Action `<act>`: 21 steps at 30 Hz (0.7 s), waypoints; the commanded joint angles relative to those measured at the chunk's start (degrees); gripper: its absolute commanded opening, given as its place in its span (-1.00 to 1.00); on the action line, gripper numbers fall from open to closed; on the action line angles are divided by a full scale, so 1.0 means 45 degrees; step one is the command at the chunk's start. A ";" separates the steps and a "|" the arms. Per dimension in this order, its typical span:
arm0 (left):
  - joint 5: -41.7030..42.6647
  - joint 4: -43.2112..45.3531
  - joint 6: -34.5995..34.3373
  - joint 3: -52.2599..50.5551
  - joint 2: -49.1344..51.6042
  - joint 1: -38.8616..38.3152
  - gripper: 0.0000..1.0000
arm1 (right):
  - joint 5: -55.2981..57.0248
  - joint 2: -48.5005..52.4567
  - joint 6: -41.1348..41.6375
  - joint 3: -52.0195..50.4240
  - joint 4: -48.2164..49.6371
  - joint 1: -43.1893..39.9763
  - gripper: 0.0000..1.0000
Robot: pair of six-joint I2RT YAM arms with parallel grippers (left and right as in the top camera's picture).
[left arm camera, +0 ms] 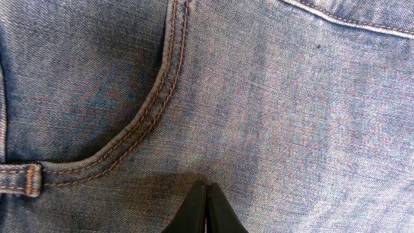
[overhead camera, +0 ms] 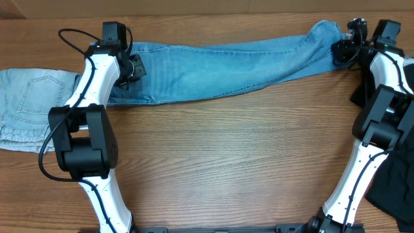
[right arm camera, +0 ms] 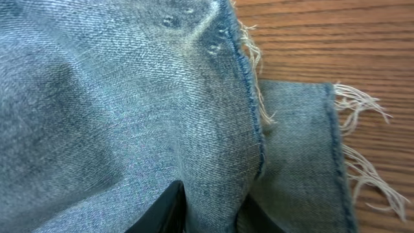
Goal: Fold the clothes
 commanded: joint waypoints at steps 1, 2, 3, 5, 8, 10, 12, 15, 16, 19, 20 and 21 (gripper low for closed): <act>-0.0257 0.0019 0.0170 -0.0044 -0.0063 -0.0005 -0.92 | 0.0189 -0.0495 -0.0005 0.0209 0.0087 -0.0505 -0.66; -0.0257 0.0019 0.0170 -0.0044 -0.0063 -0.0005 -0.92 | 0.0301 -0.0675 -0.0005 0.0209 0.0083 -0.0593 -0.84; -0.0257 0.0019 0.0170 -0.0044 -0.0063 -0.0005 -0.92 | 0.0719 -0.0962 0.0053 0.0209 -0.0034 -0.0714 -0.92; -0.0262 0.0034 0.0262 -0.0044 -0.0063 0.0000 -0.92 | 0.1365 -0.1282 0.0053 0.0209 -0.0418 -0.0894 -0.92; -0.0631 0.0058 0.0359 -0.0044 -0.0063 0.0000 -0.92 | 0.2574 -0.1394 0.0039 0.0204 -0.1826 -0.1137 -0.92; -0.0923 0.0063 0.0355 -0.0044 -0.0063 0.0000 -0.92 | 0.2584 -0.1394 0.0034 0.0204 -0.2084 -0.1137 -0.91; -0.0894 0.0126 0.0369 -0.0039 -0.0063 -0.0005 -0.92 | 0.2584 -0.1438 0.0107 0.0209 -0.1671 -0.1112 0.80; -0.0146 0.0442 0.1642 0.1224 -0.0345 -0.0063 -0.92 | 0.2618 -0.2171 0.1093 0.0209 -0.0884 -0.1039 1.00; 0.0199 0.0126 0.1637 0.1797 -0.0413 -0.0121 -0.92 | 0.2633 -0.2438 0.1326 0.0209 -0.0855 -0.1020 1.00; 0.1705 -0.1127 0.1637 0.2463 -0.0379 -0.0257 -0.91 | 0.2720 -0.3439 0.3045 0.0209 -0.1598 -0.0981 1.00; 0.2064 -0.1647 0.1632 0.2278 -0.0146 -0.0291 -0.92 | 0.2715 -0.3779 0.3405 0.0209 -0.2516 -0.0962 1.00; 0.2302 -0.1846 0.1632 0.2181 -0.0010 -0.0291 -0.92 | 0.2715 -0.3842 0.3400 0.0209 -0.3011 -0.0937 1.00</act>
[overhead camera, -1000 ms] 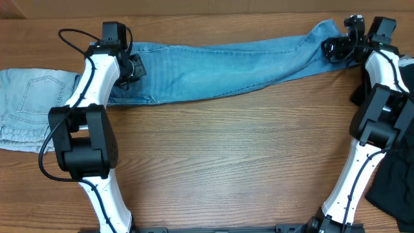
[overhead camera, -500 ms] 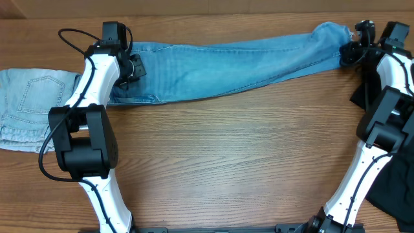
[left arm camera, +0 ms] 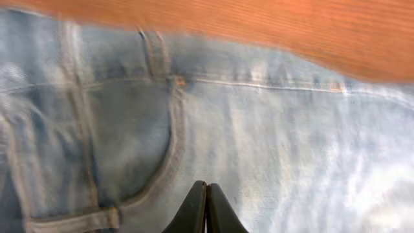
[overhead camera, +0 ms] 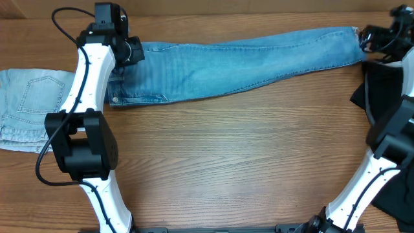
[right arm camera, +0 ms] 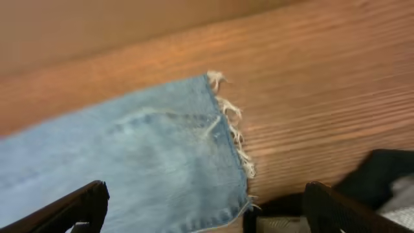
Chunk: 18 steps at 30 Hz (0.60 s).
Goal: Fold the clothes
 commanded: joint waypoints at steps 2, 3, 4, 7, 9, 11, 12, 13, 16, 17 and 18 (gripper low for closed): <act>0.1583 -0.0991 0.0291 -0.0374 0.0772 -0.0204 -0.92 | 0.0058 -0.0903 0.0899 0.0151 -0.1957 0.0219 1.00; 0.1588 -0.1015 0.0291 -0.0476 0.1112 -0.0199 -0.92 | 0.0024 -0.0860 0.0583 0.0121 -0.2317 0.0413 0.99; 0.1593 -0.1073 0.0291 -0.0495 0.1593 -0.0199 -0.92 | 0.0053 -0.0860 0.0019 0.0117 -0.2574 0.0724 0.88; 0.1355 -0.1141 0.0597 -0.0495 0.2769 -0.0126 -0.93 | 0.1239 -0.0850 -0.0432 0.0117 -0.2385 0.1763 -0.46; 0.0495 -0.1287 0.0680 -0.0495 0.3215 -0.0044 -0.92 | 0.1651 -0.0772 -0.0379 0.0117 -0.1875 0.2234 -0.74; -0.1219 -0.1690 0.0670 -0.0495 0.3313 0.0058 -0.92 | 0.2225 -0.0374 -0.0039 0.0117 -0.1234 0.2555 -0.88; -0.1632 -0.1948 0.0680 -0.0491 0.3283 0.0117 -0.92 | 0.2341 -0.0019 0.0306 0.0117 -0.0952 0.2584 -0.88; -0.2089 -0.2229 0.0675 -0.0491 0.3283 0.0228 -0.92 | 0.2467 0.0442 0.0627 0.0117 -0.0690 0.2584 -0.83; -0.3089 -0.2414 0.0699 -0.0481 0.3274 0.0486 -0.92 | 0.2555 0.1341 0.0612 0.0117 -0.0209 0.2584 -0.92; -0.3235 -0.2409 0.1127 -0.0476 0.3235 0.0588 -0.92 | 0.2545 0.1656 0.0568 0.0117 0.0092 0.2584 -0.92; -0.3235 -0.2395 0.1384 -0.0466 0.3235 0.0607 -0.92 | 0.2501 0.1826 0.0568 0.0117 0.0272 0.2613 -0.92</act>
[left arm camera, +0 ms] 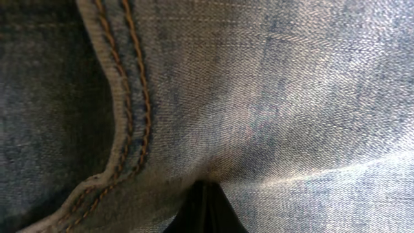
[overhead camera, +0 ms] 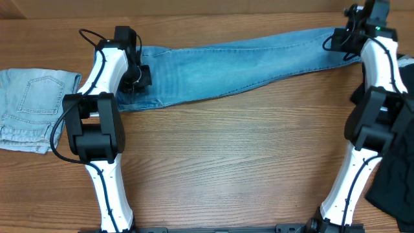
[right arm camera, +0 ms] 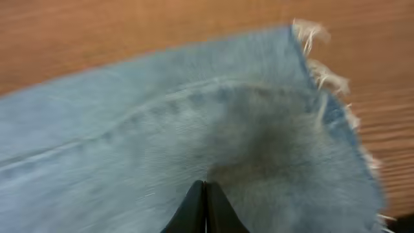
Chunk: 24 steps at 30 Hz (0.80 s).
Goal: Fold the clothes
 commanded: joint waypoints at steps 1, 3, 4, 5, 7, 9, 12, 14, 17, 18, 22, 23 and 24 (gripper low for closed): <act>-0.2239 -0.0131 0.1292 -0.0359 0.0695 0.0714 -0.92 | 0.0155 0.0733 0.0092 0.0078 0.0695 0.0029 -0.92; -0.2259 -0.0010 0.1753 -0.0359 0.0695 0.0704 -0.92 | 0.0155 0.1049 0.0010 0.0078 0.1083 0.0107 -0.92; -0.2297 0.0019 0.1758 -0.0359 0.0695 0.0704 -0.92 | 0.0151 0.1175 0.0015 0.0078 0.1127 0.0131 -0.92; -0.2293 0.0010 0.1812 -0.0277 0.0695 0.0724 -0.92 | 0.0155 0.1287 0.0019 0.0078 0.0641 0.0146 -0.92; -0.2297 -0.0024 0.2059 -0.0126 0.0578 0.0729 -0.92 | 0.0165 0.1287 0.0019 0.0078 -0.0670 0.0146 -0.92; -0.2569 0.0126 0.2181 0.0102 0.0228 0.0729 -0.92 | 0.0185 0.1282 0.0102 0.0078 -0.1724 0.0146 -0.92; -0.2569 0.0413 0.2336 0.0515 -0.0529 0.0729 -0.92 | 0.0369 0.1282 0.0510 0.0078 -0.3667 0.0136 -0.92; -0.2511 0.0447 0.2521 0.0646 -0.1195 0.0675 -0.92 | 0.0393 0.1273 0.1166 0.0078 -0.5246 0.0136 -0.92; -0.1379 0.0413 0.2521 0.0646 -0.2181 0.0597 -0.92 | 0.0389 0.0952 0.2098 0.0083 -0.7563 0.0160 -0.92; -0.0869 0.0393 0.2526 0.0646 -0.2414 0.0588 -0.92 | 0.0389 0.0588 0.2297 0.0083 -0.7975 0.0160 -0.92; 0.0845 -0.0151 0.2817 0.0641 -0.2467 0.0588 -0.90 | 0.0238 -0.1132 0.2492 0.0102 -0.7922 0.0160 -0.92; 0.1273 -0.0262 0.3045 0.0641 -0.2467 0.0588 -0.88 | 0.0034 -0.1447 0.2487 0.0117 -0.7810 0.0160 -0.92; 0.1481 -0.0296 0.3021 0.0641 -0.2467 0.0588 -0.85 | -0.0398 -0.1763 0.2307 0.0117 -0.7698 0.0170 -0.92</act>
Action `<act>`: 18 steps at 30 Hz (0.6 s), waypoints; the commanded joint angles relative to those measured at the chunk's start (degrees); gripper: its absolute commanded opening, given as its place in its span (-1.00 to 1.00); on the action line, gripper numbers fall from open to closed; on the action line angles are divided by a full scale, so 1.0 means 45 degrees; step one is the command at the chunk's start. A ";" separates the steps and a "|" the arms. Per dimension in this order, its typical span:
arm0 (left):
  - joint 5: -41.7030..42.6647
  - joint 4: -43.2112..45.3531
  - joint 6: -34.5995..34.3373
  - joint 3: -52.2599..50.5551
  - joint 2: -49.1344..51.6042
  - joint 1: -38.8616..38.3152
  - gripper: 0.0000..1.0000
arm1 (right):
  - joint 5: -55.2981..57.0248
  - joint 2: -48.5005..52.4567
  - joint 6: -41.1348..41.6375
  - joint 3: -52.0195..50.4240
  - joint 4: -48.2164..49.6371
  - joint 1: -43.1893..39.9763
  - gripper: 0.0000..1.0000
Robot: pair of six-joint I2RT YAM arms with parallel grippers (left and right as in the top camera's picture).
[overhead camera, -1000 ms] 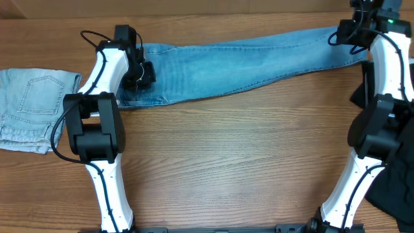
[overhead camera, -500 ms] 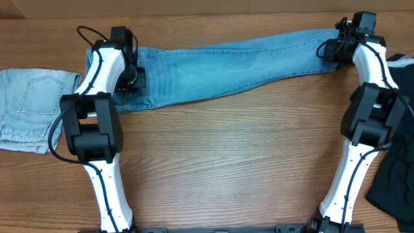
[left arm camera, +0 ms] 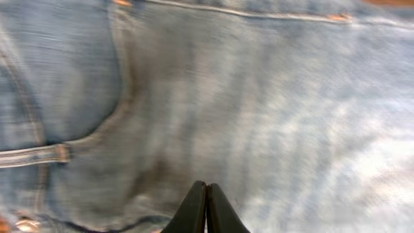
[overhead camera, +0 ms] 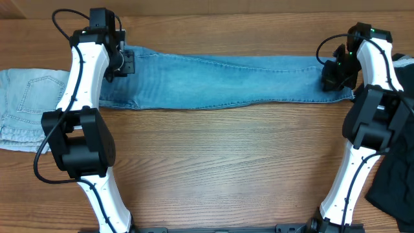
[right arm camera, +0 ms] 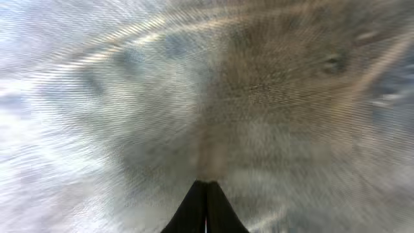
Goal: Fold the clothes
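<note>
A pair of blue jeans (overhead camera: 226, 81) lies stretched flat across the far half of the table, waist at the left and frayed hem at the right. My left gripper (overhead camera: 123, 63) is over the waist end. In the left wrist view its fingers (left arm camera: 206, 189) are shut tip to tip above the pocket seam (left arm camera: 97, 133), with no cloth seen between them. My right gripper (overhead camera: 333, 74) is at the hem end. In the right wrist view it (right arm camera: 207, 186) is shut with its tips in the blurred denim (right arm camera: 129, 97), where a small ridge of cloth rises.
A folded pair of light jeans (overhead camera: 26, 107) lies at the left edge of the table. Dark clothes (overhead camera: 391, 188) are heaped at the right edge beside the right arm. Bare wooden table (overhead camera: 226, 168) fills the near half.
The jeans lay slanted, the hem at the far right corner; now they lie straight and nearer. My right gripper has come nearer with the hem. My left gripper has moved left and farther back.
At first both grippers were shut on the denim of the curved, slanted jeans. Then the leg lay straighter, the right gripper open above the hem, the left shut above the waist. Both then pressed shut into the cloth, and now the jeans lie flat and level.
</note>
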 commanded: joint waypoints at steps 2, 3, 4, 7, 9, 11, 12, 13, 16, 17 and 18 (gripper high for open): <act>0.1394 -0.0316 -0.0311 0.0189 -0.0238 -0.0024 -0.84 | -0.1156 -0.2098 -0.1506 0.0044 0.0126 0.0238 -0.82; 0.1394 -0.0457 -0.0738 0.0189 -0.0238 -0.0024 -0.85 | -0.1161 -0.2210 -0.2147 0.0044 0.0049 0.0374 -0.69; 0.1389 -0.0622 -0.1156 0.0189 -0.0238 -0.0015 -0.84 | -0.1292 -0.2336 -0.2943 0.0044 0.0160 0.0622 -0.53; 0.1404 -0.1025 -0.2254 0.0189 -0.0238 0.0073 -0.64 | -0.4634 -0.2448 -0.3347 0.0044 0.2749 0.1365 -0.13; 0.1399 -0.1239 -0.2249 0.0185 -0.0238 0.0073 -0.46 | -0.7237 -0.2448 -0.2900 0.0044 0.4352 0.1637 0.03; 0.1394 -0.1409 -0.2244 0.0185 -0.0238 0.0073 -0.27 | -0.7650 -0.2443 -0.4401 0.0044 0.5066 0.2055 0.22; 0.1389 -0.1428 -0.2239 0.0185 -0.0238 0.0073 -0.19 | -0.7631 -0.2443 -0.5547 0.0039 0.4872 0.2297 0.25; 0.1375 -0.1423 -0.2244 0.0175 -0.0238 0.0073 -0.14 | -0.7616 -0.2404 -0.7252 0.0029 0.4425 0.2696 0.32; 0.1302 -0.1394 -0.2244 0.0175 -0.0238 0.0073 -0.05 | -0.5853 -0.2045 -1.1069 0.0005 0.3521 0.4177 0.26; 0.1302 -0.1394 -0.2244 0.0175 -0.0238 0.0073 -0.01 | -0.5396 -0.1904 -1.2905 -0.0073 0.3293 0.4663 0.23; 0.1302 -0.1404 -0.2239 0.0175 -0.0238 0.0073 0.01 | -0.4915 -0.1763 -1.4343 -0.0083 0.3235 0.5139 0.22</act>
